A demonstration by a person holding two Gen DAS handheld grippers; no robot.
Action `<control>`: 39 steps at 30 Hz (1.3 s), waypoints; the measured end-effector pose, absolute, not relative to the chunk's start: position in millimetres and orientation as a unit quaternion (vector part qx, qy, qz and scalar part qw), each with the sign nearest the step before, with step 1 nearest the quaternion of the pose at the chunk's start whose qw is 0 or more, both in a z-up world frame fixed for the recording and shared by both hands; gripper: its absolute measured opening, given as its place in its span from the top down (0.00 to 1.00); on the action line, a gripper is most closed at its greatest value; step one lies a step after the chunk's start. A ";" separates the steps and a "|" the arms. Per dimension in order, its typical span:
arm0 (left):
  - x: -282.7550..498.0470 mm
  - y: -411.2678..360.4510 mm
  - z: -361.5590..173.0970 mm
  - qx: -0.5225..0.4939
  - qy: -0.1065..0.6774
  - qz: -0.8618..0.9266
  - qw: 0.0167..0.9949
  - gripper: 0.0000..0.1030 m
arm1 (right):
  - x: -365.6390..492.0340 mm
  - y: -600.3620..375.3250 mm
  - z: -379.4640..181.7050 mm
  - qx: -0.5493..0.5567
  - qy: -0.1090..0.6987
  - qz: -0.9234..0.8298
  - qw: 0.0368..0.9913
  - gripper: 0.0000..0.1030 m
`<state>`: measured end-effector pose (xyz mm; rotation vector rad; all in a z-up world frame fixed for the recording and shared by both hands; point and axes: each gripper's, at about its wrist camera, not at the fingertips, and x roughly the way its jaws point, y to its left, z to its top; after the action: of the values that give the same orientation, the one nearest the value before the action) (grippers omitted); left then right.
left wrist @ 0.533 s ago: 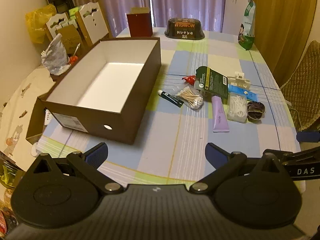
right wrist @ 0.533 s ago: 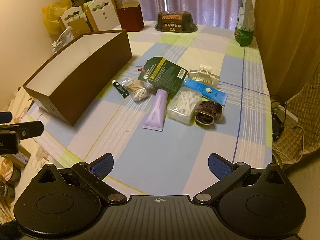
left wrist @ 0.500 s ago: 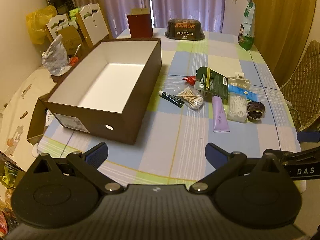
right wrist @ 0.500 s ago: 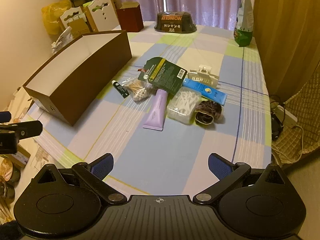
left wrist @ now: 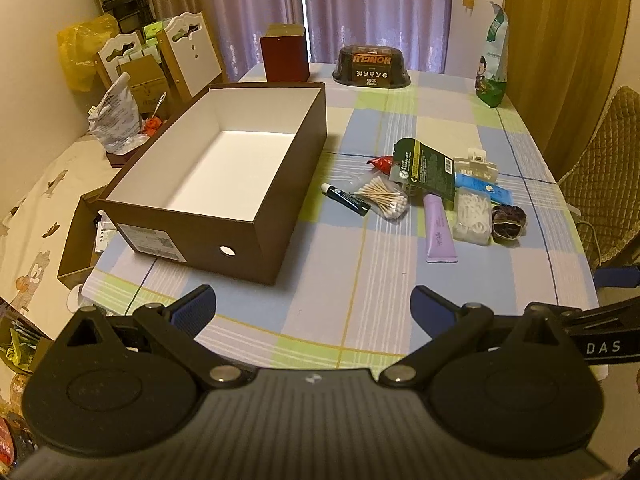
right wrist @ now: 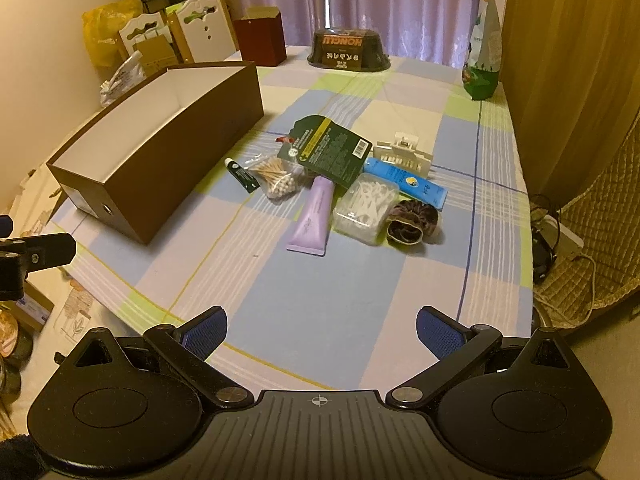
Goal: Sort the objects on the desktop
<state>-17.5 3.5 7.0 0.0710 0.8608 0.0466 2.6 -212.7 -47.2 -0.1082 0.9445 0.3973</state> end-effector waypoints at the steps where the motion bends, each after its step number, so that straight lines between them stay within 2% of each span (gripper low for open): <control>1: -16.7 2.8 7.3 0.035 0.418 0.023 0.908 0.01 | 3.6 -212.8 -46.9 -0.052 0.452 0.190 0.870 0.00; 39: 11.1 -8.5 -2.3 0.024 0.432 0.045 0.901 0.01 | 42.8 -222.9 -49.7 -0.061 0.449 0.197 0.869 0.00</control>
<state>11.1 -8.5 -2.3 0.0491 0.8932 0.0928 42.8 -222.9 -49.7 -0.1282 0.9404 0.4122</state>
